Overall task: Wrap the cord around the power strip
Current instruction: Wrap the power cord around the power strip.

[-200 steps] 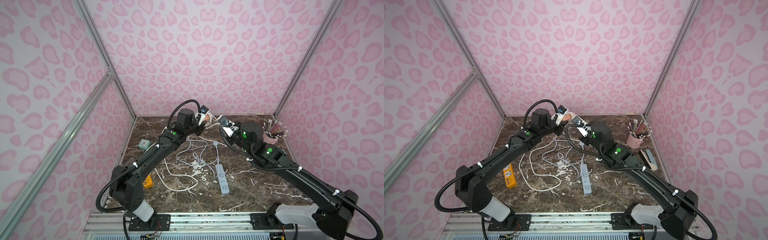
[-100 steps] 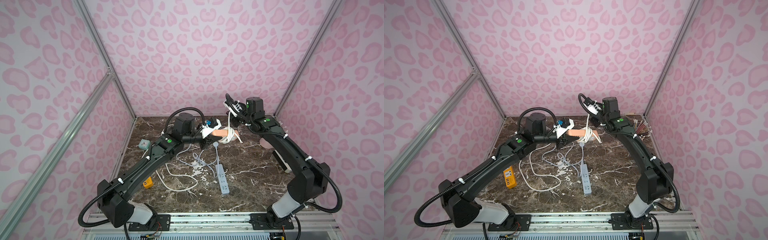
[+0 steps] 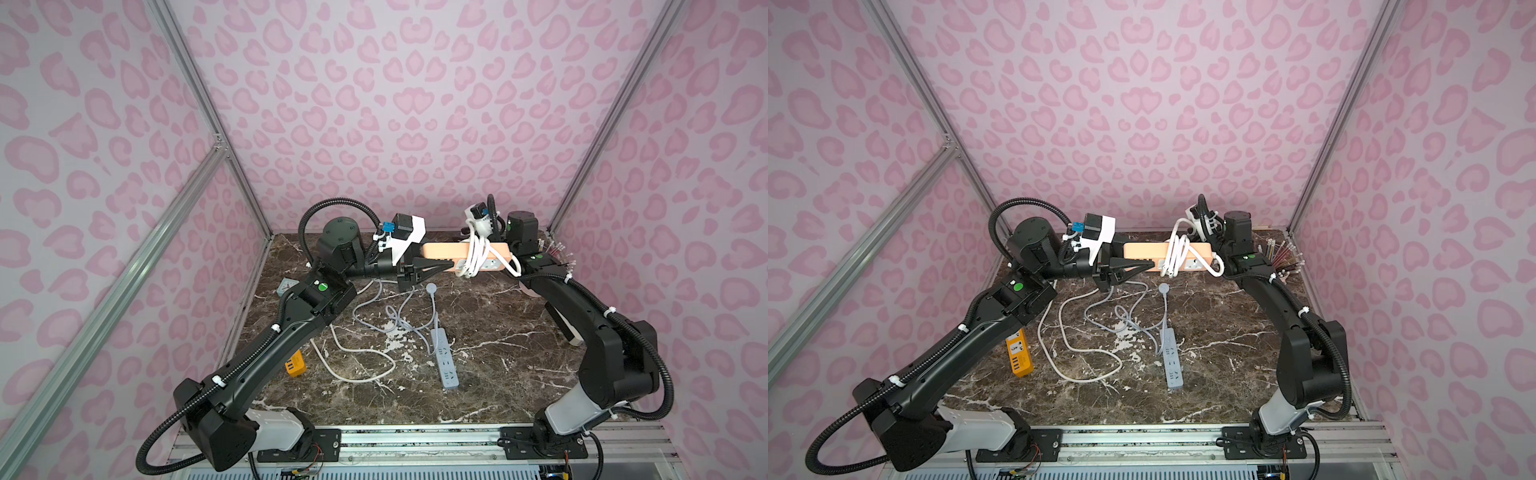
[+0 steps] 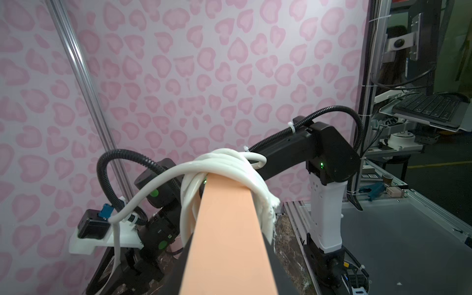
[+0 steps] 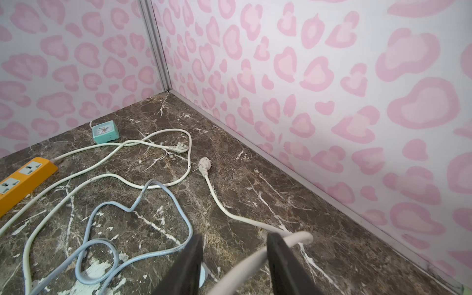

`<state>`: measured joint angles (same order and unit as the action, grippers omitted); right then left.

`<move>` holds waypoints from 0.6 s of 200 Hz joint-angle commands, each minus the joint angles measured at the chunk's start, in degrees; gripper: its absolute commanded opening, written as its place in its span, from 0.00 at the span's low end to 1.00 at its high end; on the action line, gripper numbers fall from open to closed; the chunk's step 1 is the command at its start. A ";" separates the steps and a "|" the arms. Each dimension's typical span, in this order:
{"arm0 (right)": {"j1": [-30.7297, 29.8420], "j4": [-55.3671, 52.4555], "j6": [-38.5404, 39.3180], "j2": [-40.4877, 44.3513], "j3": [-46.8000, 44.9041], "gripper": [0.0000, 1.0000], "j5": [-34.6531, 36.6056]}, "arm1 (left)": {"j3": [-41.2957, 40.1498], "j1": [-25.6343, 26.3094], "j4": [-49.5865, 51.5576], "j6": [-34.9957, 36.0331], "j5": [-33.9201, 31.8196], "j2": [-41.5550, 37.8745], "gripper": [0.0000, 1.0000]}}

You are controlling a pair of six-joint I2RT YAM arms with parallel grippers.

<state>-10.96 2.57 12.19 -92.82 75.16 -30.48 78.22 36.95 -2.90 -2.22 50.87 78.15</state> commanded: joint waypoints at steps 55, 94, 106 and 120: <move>-3.75 22.35 -9.55 -7.71 0.78 0.44 7.58 | 1.96 0.03 -13.65 -8.58 -4.43 -0.63 0.02; -6.33 29.21 -8.71 -8.71 -1.92 0.12 16.84 | 0.31 -1.26 -21.83 -15.09 -11.34 -0.81 0.02; -6.54 29.81 -8.19 -6.90 -4.50 0.06 19.44 | -0.74 -2.67 -26.24 -19.15 -13.70 -0.74 0.02; -6.77 29.01 -6.53 -3.74 -8.17 0.02 22.13 | -1.39 -4.53 -30.27 -23.55 -17.37 -0.58 0.02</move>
<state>-17.43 27.51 3.84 -100.29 70.94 -15.90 77.58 34.74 -19.62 -16.95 41.80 77.82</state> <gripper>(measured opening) 0.068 0.324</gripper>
